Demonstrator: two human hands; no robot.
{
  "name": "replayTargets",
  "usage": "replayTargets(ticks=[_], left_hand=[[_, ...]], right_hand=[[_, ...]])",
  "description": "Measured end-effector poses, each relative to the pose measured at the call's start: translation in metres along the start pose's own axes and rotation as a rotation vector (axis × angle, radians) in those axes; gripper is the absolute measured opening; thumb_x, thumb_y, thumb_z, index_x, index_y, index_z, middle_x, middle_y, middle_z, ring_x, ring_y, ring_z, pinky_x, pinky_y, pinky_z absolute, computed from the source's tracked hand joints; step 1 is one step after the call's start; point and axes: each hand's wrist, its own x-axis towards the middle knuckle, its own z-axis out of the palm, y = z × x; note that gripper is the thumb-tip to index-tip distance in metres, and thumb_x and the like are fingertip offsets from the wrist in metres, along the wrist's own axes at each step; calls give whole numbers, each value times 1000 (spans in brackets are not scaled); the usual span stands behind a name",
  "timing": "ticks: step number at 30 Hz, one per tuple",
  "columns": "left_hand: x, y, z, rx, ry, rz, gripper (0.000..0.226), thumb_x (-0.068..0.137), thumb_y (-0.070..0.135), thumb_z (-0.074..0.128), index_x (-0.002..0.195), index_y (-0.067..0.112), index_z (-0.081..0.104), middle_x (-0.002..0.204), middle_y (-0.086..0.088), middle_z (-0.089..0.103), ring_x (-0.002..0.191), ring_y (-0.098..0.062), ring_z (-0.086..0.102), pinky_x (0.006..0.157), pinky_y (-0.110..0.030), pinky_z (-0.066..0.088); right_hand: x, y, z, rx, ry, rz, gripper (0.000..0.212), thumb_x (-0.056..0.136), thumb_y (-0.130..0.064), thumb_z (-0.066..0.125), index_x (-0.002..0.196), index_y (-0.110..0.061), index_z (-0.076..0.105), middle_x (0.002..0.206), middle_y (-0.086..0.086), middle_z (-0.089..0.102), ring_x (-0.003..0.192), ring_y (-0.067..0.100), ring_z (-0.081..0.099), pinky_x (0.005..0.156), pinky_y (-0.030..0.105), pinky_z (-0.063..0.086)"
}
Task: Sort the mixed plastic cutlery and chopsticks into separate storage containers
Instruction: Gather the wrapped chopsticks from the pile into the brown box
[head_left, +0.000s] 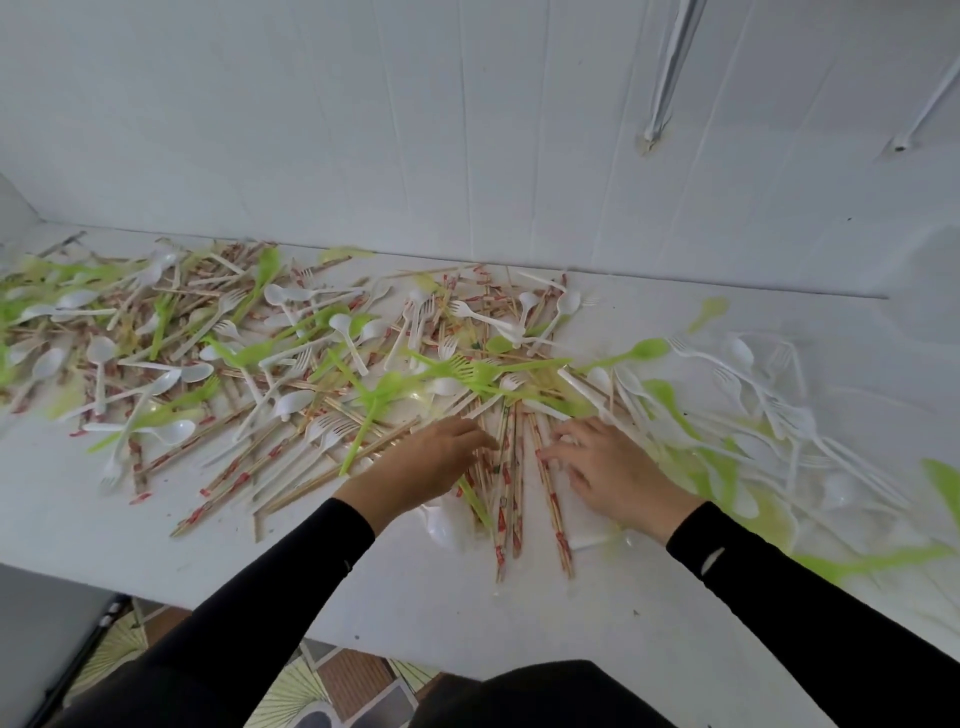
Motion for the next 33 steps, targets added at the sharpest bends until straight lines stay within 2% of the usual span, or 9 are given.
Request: replayTargets(ticks=[3,5,10,13,16,23,28,31,33], left_hand=[[10,-2,-3,88,-213,60,77,83,-18,50,146,25,44,152,-1,41,131,-22,45,86,-29,52],[15,-9,-6,158,-291,82,86,81,-18,50,152,29,32,160,3,26,137,-21,35,82,-29,52],[28,-23,-15,201,-411,124,88,86,-15,49,156,29,20,162,2,19,141,-23,27,98,-34,49],[35,-31,-13,230,-370,141,87,86,-17,49,155,29,23,162,2,22,139,-24,33,86,-31,53],[40,-34,-12,238,-305,243,89,78,-21,51,153,23,32,159,1,30,136,-26,40,71,-25,49],[43,-33,-4,155,-416,426,99,75,-20,47,156,29,19,163,12,14,149,-16,19,93,-33,52],[55,-32,1,257,-232,538,82,73,-15,51,147,17,41,138,-5,50,128,-26,45,99,-36,49],[62,-31,3,270,-140,560,54,81,-8,48,129,14,58,125,-6,56,116,-25,50,90,-38,52],[63,-31,5,264,-94,567,41,86,-5,47,120,12,63,126,-6,59,120,-26,51,94,-38,51]], right_hand=[[4,-1,4,-17,-114,-107,63,80,10,57,132,-25,61,141,6,53,127,28,50,100,42,47],[6,3,2,-12,-186,-105,66,87,11,46,141,-27,51,153,2,40,137,25,39,109,39,38],[9,24,-4,-34,-184,-169,56,88,6,53,135,-25,57,148,1,46,129,24,50,100,38,45],[12,39,-2,-26,-106,-179,36,81,-5,73,112,-23,72,122,5,64,99,26,66,75,37,59],[10,45,-4,23,-116,-177,27,82,-12,74,106,-23,73,121,3,63,94,22,67,63,28,57],[1,58,-15,23,-208,31,49,95,-1,47,137,-25,54,148,-4,39,124,16,51,90,31,51],[0,64,-12,-71,-220,-16,75,87,15,45,149,-27,39,155,3,30,138,23,36,95,33,49],[7,66,-5,-113,-165,-134,81,78,17,57,144,-29,48,151,10,42,124,30,53,88,37,54],[12,65,-3,-147,-116,-225,82,70,14,65,139,-30,54,147,7,49,107,26,63,76,30,55]])
